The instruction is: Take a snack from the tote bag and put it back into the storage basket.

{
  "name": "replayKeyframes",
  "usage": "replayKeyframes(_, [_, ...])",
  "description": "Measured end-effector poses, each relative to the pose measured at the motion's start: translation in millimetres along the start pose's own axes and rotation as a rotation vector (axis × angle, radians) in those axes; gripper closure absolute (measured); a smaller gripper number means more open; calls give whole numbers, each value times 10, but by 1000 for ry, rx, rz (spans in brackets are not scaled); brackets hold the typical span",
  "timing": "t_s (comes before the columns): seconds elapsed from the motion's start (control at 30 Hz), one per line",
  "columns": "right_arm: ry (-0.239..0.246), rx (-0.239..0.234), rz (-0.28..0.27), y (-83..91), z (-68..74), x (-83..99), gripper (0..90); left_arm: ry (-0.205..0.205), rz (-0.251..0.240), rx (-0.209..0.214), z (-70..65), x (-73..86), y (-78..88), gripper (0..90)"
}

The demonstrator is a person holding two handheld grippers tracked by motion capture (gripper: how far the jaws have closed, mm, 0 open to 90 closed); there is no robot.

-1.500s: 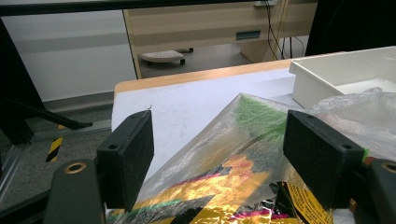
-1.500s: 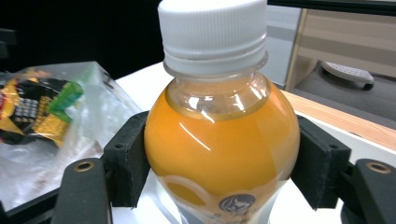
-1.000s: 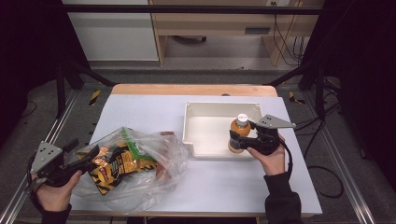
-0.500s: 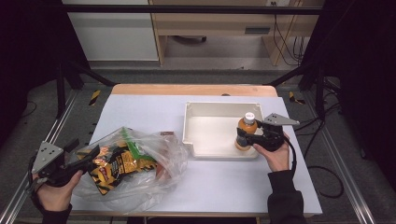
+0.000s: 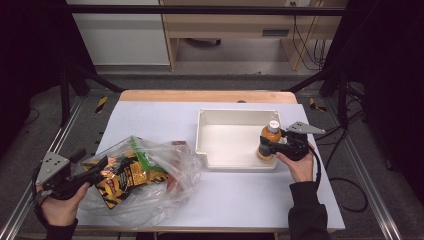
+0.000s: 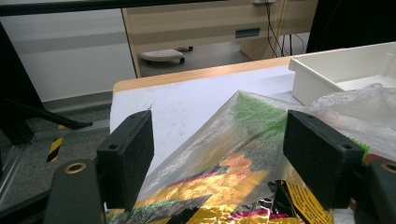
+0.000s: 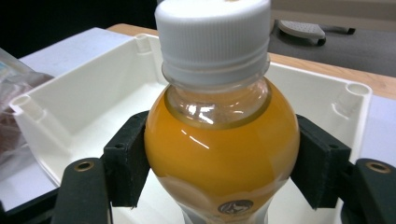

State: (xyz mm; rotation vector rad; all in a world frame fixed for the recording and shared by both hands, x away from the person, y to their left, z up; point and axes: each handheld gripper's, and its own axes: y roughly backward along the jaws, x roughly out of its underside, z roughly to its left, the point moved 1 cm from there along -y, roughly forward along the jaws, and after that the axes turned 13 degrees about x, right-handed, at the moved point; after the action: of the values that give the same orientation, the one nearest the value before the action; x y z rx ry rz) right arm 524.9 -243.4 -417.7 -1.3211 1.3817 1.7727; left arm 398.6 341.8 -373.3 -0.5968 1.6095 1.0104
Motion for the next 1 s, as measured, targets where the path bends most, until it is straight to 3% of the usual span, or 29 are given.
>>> replayKeyframes(0.27, [-9, 5, 40, -32, -82, 71, 302, 1, 0, 2, 4, 3, -1, 242])
replayKeyframes(0.63, [-16, 0, 41, -13, -159, 96, 301, 3, 2, 4, 1, 8, -10, 242])
replayKeyframes(1.0, [6, 5, 36, -14, -165, 90, 301, 4, 3, 7, 5, 9, -13, 241])
